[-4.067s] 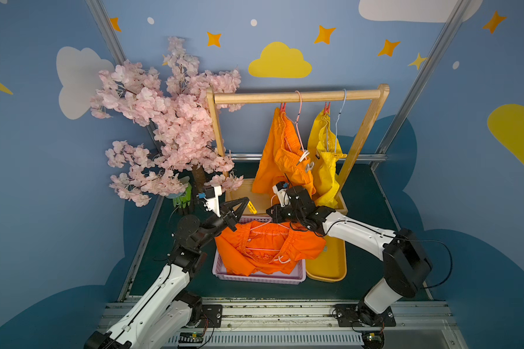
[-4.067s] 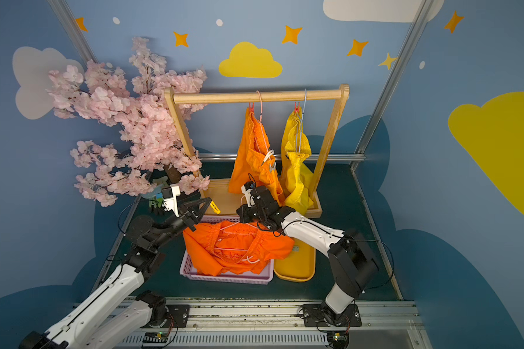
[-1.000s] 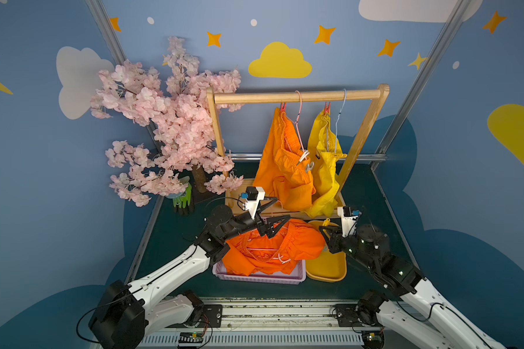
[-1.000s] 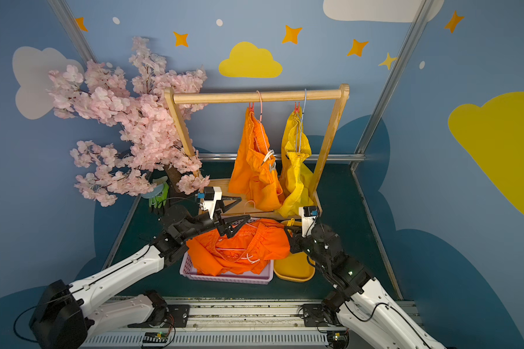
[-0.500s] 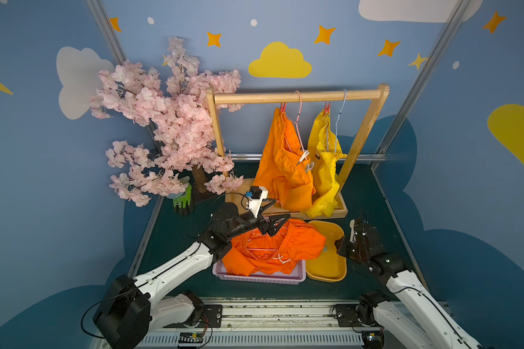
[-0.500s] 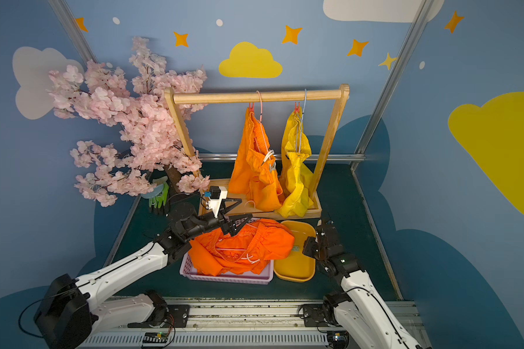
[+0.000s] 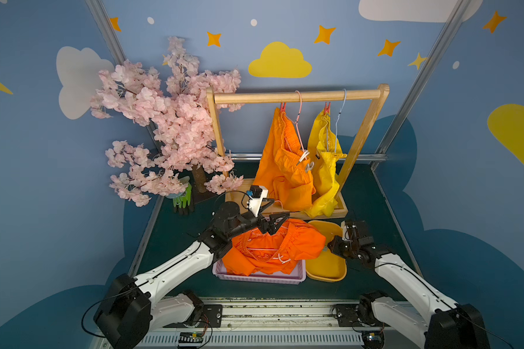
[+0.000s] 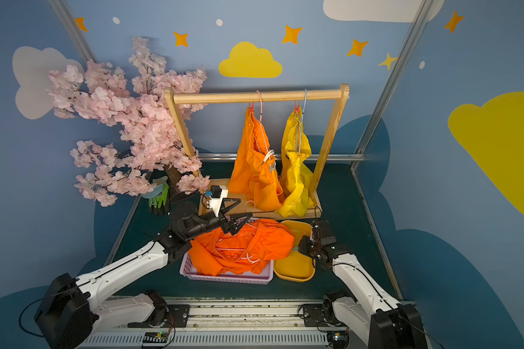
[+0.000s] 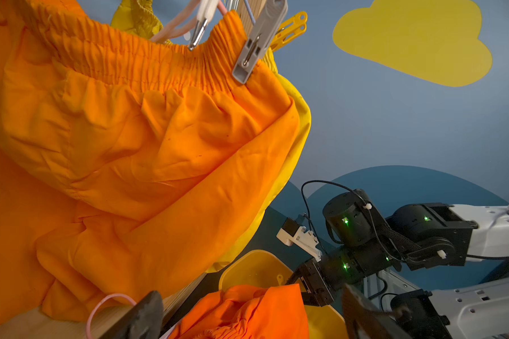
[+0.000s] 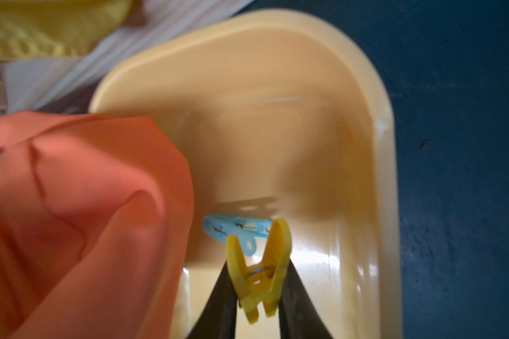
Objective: Remove the clothespins securing shorts to the hanger
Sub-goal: Place the clothespin in the storage box.
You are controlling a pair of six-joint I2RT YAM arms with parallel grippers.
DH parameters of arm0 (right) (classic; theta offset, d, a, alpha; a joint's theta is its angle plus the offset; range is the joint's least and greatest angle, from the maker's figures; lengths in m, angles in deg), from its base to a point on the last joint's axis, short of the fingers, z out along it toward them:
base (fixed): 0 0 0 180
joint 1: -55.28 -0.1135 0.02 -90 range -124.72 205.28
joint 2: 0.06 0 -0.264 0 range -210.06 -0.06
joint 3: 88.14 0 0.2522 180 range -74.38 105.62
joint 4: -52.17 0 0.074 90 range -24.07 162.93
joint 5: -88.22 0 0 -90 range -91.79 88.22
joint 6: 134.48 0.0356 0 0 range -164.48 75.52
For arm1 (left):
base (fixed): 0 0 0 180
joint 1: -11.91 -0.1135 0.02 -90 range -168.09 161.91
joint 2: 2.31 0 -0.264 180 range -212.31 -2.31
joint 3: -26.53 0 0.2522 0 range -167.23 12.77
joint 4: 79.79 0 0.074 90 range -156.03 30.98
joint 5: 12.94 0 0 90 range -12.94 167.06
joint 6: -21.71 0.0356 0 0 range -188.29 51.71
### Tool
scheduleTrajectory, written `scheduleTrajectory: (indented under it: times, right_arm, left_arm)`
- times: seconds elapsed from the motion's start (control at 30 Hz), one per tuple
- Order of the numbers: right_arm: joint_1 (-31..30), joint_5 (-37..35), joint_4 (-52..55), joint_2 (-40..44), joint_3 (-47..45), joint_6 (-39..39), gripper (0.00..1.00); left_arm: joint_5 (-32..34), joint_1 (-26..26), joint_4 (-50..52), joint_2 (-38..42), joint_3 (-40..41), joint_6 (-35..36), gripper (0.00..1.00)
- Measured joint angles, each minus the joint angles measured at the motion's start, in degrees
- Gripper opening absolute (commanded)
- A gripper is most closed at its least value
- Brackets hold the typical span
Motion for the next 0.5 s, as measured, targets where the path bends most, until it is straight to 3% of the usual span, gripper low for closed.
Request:
scheduleTrajectory:
  times: [0.17,0.4,0.5]
  right_arm:
    - [0.33,0.02,1.01,-4.98,1.18,-1.09,0.20]
    - [1.01,0.59,2.71,-6.54,4.98,-4.02,0.47]
    - [1.01,1.14,3.41,-5.92,5.73,-5.05,0.50]
  left_arm:
    - [1.01,-0.07,1.81,-0.22,-0.02,0.02,0.95]
    - [2.47,-0.04,4.90,-0.59,-0.90,0.35,0.93]
    - [5.27,-0.07,6.73,-1.36,-1.73,0.37,0.91]
